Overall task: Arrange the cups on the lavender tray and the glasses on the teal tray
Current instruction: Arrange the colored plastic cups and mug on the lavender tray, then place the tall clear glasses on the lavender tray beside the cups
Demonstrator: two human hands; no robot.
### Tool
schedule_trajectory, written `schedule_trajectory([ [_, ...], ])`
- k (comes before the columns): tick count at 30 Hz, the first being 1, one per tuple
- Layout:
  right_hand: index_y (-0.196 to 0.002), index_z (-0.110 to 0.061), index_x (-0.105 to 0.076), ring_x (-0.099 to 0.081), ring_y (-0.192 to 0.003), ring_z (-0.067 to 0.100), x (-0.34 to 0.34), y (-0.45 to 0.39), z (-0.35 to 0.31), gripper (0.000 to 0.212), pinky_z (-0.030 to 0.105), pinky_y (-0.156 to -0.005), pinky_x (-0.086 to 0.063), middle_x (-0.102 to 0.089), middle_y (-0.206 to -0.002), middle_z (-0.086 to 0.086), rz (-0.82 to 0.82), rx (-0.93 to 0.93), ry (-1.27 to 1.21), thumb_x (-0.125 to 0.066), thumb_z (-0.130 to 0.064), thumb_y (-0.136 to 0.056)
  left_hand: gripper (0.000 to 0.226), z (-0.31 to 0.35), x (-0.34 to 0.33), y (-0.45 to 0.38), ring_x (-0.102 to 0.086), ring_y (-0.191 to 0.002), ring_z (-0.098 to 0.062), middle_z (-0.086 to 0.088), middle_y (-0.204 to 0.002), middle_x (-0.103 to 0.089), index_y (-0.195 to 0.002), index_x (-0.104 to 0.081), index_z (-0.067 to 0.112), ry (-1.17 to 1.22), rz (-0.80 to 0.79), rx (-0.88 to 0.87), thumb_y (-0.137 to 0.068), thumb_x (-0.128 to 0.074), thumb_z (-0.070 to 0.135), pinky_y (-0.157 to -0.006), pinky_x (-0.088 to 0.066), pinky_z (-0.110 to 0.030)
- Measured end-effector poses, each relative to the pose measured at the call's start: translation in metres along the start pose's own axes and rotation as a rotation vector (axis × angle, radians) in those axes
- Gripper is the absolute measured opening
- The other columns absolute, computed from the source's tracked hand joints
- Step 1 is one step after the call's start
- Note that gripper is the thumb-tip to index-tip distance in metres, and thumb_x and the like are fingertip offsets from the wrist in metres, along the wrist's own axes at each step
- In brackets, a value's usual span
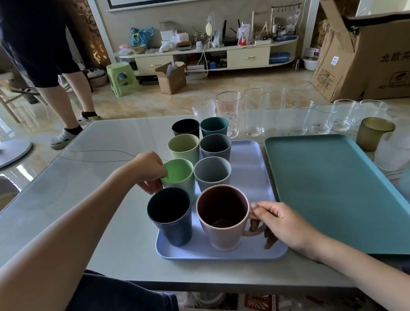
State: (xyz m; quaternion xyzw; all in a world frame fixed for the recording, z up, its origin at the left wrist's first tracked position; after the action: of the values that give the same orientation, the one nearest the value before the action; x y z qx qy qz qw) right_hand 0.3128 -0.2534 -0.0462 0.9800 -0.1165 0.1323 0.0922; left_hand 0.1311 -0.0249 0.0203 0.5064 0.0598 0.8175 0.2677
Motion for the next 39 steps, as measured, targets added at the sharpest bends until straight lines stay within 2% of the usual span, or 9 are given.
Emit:
schedule_trajectory([
  [3,-0.093,-0.004,-0.068,-0.052,-0.055,0.012,-0.002,0.001,-0.002,0.034,0.033,-0.051,-0.057,-0.064,-0.077,0.009,-0.007,0.005,-0.002,-0.044,-0.028,-0.098,0.018,0.0,0.0,-0.001,-0.065,-0.046,-0.02,-0.009,-0.05,-0.067,-0.083,-0.061,-0.007,-0.001,-0.008,0.001,-0.084,-0.046,0.002,-0.049,-0.058,-0.031],
  [9,-0.098,-0.003,-0.067,-0.051,-0.055,0.016,-0.003,0.001,-0.002,0.035,0.031,-0.05,-0.056,-0.068,-0.088,0.016,-0.021,0.018,-0.007,-0.044,-0.028,-0.098,0.018,-0.001,0.001,-0.002,-0.065,-0.045,-0.02,-0.01,-0.05,-0.067,-0.082,-0.061,-0.007,0.002,-0.018,0.007,-0.084,-0.045,0.001,-0.049,-0.059,-0.032],
  [13,-0.08,-0.006,-0.066,-0.049,-0.049,0.013,-0.004,0.004,-0.005,0.034,0.033,-0.049,-0.056,-0.059,-0.065,-0.004,-0.035,0.026,-0.03,-0.046,-0.028,-0.097,0.018,0.0,0.0,-0.002,-0.063,-0.041,-0.018,-0.008,-0.045,-0.065,-0.076,-0.058,-0.003,-0.007,-0.013,0.008,-0.083,-0.041,0.0,-0.051,-0.059,-0.033],
  [17,-0.088,0.003,-0.064,-0.051,-0.052,0.014,-0.005,0.004,-0.004,0.037,0.034,-0.05,-0.057,-0.058,-0.066,-0.002,-0.052,0.027,-0.007,-0.046,-0.028,-0.097,0.018,0.001,0.002,0.0,-0.064,-0.049,-0.022,-0.013,-0.056,-0.067,-0.084,-0.059,-0.005,-0.023,-0.03,0.013,-0.085,-0.043,0.003,-0.057,-0.06,-0.036],
  [22,-0.073,-0.008,-0.059,-0.058,-0.055,0.017,0.022,-0.006,-0.017,0.036,0.034,-0.045,-0.054,-0.062,-0.073,0.004,-0.026,0.052,0.175,-0.044,-0.028,-0.098,0.047,0.0,0.007,0.006,-0.065,-0.054,-0.025,-0.021,-0.075,-0.067,-0.105,-0.051,0.002,0.009,-0.103,0.061,-0.092,-0.047,0.047,-0.056,-0.059,-0.033],
  [28,-0.074,-0.01,-0.058,-0.056,-0.058,0.02,0.076,-0.058,-0.045,0.035,0.033,-0.048,-0.055,-0.061,-0.078,0.009,0.078,0.013,0.103,-0.04,-0.024,-0.1,0.049,0.005,0.035,-0.006,-0.06,-0.04,-0.021,-0.019,-0.067,-0.064,-0.106,-0.056,-0.008,0.025,0.148,0.034,-0.098,-0.039,0.037,-0.046,-0.055,-0.029],
  [33,-0.093,-0.01,-0.057,-0.058,-0.084,0.021,0.102,-0.119,-0.078,0.01,0.032,-0.068,-0.055,-0.059,-0.091,0.006,0.172,0.147,0.362,-0.054,-0.019,-0.094,0.035,0.04,0.064,-0.032,-0.067,-0.078,-0.031,-0.018,-0.092,-0.07,-0.101,-0.063,-0.001,-0.1,0.499,-0.251,-0.095,-0.044,0.028,-0.073,-0.057,-0.038],
  [36,-0.111,-0.009,-0.053,-0.052,-0.1,0.019,0.123,-0.164,-0.105,0.03,0.029,-0.083,-0.044,-0.056,-0.109,0.005,0.272,0.256,0.646,-0.063,-0.025,-0.088,0.033,0.079,0.065,-0.058,-0.058,-0.089,-0.023,-0.012,-0.114,-0.063,-0.112,-0.06,0.009,-0.139,0.448,-0.416,-0.094,-0.048,0.034,-0.072,-0.045,-0.03],
  [39,-0.124,-0.014,-0.045,-0.049,-0.117,0.023,0.14,-0.21,-0.127,0.05,0.036,-0.093,-0.044,-0.05,-0.132,0.007,0.338,0.299,0.903,-0.067,-0.033,-0.083,0.047,0.113,0.06,-0.094,-0.05,-0.112,-0.025,-0.011,-0.132,-0.049,-0.127,-0.049,0.017,-0.251,0.33,-0.492,-0.088,-0.057,0.042,-0.087,-0.041,-0.034],
])
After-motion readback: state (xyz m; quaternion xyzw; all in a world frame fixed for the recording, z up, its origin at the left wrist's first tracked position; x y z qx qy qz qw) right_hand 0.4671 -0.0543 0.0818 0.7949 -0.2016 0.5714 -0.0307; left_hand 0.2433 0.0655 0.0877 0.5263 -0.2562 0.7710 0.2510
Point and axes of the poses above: each hand's wrist, its own y-axis away from the middle knuckle, its own x-axis out of the back of the hand, z = x × y, the point moved 3 cm from there along -y, towards the middle knuckle
